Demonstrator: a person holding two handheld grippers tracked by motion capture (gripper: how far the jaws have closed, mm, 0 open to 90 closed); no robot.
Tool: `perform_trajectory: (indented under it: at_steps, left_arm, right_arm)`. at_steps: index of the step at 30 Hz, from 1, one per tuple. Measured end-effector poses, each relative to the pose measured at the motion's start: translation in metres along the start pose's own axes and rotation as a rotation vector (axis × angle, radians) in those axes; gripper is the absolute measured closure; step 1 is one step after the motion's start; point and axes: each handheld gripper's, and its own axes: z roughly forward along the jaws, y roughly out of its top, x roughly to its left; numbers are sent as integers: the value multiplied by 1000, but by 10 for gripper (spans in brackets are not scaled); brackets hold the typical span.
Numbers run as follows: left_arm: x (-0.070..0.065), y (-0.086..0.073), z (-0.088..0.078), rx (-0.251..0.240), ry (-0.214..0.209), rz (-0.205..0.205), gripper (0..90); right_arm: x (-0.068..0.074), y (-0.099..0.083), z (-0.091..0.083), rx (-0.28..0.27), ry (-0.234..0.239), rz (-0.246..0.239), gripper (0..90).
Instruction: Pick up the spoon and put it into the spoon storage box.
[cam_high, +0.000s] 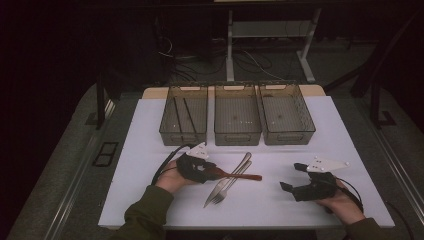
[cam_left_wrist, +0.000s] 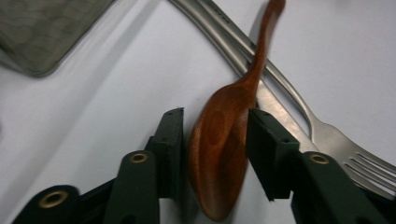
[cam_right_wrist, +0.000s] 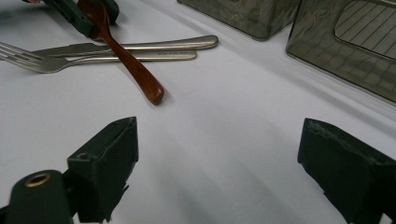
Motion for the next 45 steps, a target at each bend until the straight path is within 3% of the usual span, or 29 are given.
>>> perform_trajectory:
  at_steps: [20,28,35,45]
  left_arm:
    - [-4,1,-1,11,-37,34,721]
    - [-5,2,-1,35,-44,66,766]
    - [-5,2,-1,36,-41,62,773]
    - [-5,5,-7,-4,-13,30,779]
  right_arm:
    - [0,0,0,3,-1,-3,117]
    - [0,0,0,5,0,-2,117]
    - [0,0,0,6,0,-3,117]
    - [0,0,-1,5,-1,-2,117]
